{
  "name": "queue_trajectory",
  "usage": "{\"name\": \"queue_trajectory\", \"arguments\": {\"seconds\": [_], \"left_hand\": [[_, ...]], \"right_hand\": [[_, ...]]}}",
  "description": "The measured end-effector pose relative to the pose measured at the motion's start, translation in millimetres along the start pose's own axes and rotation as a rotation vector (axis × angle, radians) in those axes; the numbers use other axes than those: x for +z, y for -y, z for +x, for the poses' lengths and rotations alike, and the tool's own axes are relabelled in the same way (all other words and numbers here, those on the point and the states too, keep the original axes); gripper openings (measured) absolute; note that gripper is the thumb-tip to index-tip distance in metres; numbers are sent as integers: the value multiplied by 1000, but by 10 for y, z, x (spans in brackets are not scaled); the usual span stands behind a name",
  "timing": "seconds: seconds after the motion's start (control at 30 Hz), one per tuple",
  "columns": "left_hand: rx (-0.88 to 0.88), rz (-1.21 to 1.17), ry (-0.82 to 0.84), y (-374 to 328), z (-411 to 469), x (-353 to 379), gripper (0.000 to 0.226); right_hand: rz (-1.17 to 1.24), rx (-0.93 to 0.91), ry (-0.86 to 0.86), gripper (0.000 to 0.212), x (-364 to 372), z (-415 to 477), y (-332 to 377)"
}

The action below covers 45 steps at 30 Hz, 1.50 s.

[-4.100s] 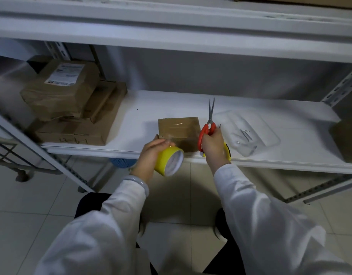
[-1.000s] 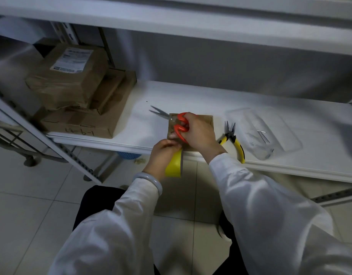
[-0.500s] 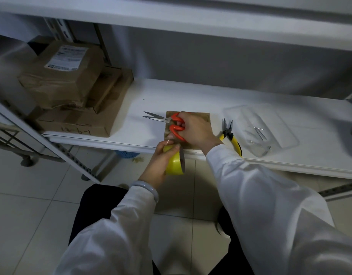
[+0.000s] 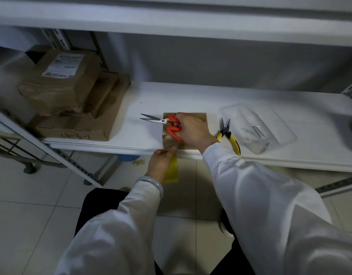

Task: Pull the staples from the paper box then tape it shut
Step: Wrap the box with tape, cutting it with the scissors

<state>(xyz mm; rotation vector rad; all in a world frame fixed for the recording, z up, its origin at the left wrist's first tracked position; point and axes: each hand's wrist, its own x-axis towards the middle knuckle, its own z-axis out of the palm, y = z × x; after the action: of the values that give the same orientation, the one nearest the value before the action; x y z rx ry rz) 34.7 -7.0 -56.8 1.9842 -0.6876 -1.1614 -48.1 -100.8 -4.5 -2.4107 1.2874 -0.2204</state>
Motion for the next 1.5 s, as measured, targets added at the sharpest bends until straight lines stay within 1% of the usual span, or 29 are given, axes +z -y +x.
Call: {"name": "queue_trajectory", "arguments": {"seconds": [0.1,0.17,0.2,0.27,0.37,0.47,0.53,0.6,0.63,0.7,0.77,0.87,0.97,1.03,1.07,1.13,1.17,1.23,1.37,1.5], "left_hand": [[123,-134,-40,88,-61,-2,35],[157,-201,-67,136,-116,-6,24],[166,-201,-82,146,-123,-11,23],[140,-204,-95,129,-128,-28,24],[52,-209,-91,22,-102,-51,17],[65,-170,-82,-39,-71,-56,20],[57,-133,-90,-30,-40,-65,24],[38,-170,-102,-30,-37,-71,21],[36,-187,-107,-39,-40,-74,19],[37,-218,-91,-53,-54,-83,16],[40,-238,-72,-71,-90,-84,12],[46,-299,-72,-43,-125,-67,6],[59,-299,-87,-40,-162,-55,6],[53,-281,-82,-50,-175,-60,9],[43,-262,-80,-50,-182,-64,12],[23,-230,-77,-51,-190,-78,16],[17,-223,-78,-48,-197,-85,16],[8,-212,-89,-47,-195,-90,15],[-3,-203,-105,-62,-189,-93,25],[-6,-209,-82,-63,-163,-105,19]], "right_hand": [[24,3,-4,40,9,9,-7],[29,7,-10,39,11,13,-8],[31,9,-15,39,5,11,-6],[33,8,-24,34,6,1,8],[-3,-3,-32,19,7,-18,38],[-36,-15,-19,13,8,-15,52],[-3,-14,24,19,-10,10,37],[141,24,99,40,-77,37,10],[221,46,122,45,-128,44,0],[307,65,118,41,-242,27,-8],[333,88,91,37,-351,-23,-15],[330,136,99,39,-460,-131,-44],[261,185,174,50,-519,-299,-75],[215,192,265,56,-581,-430,-86],[195,196,334,55,-618,-503,-94],[165,232,504,41,-662,-590,-146],[144,270,576,42,-663,-613,-181],[107,350,661,50,-645,-636,-242],[120,433,714,55,-571,-605,-336],[148,449,701,51,-516,-550,-323]]}}
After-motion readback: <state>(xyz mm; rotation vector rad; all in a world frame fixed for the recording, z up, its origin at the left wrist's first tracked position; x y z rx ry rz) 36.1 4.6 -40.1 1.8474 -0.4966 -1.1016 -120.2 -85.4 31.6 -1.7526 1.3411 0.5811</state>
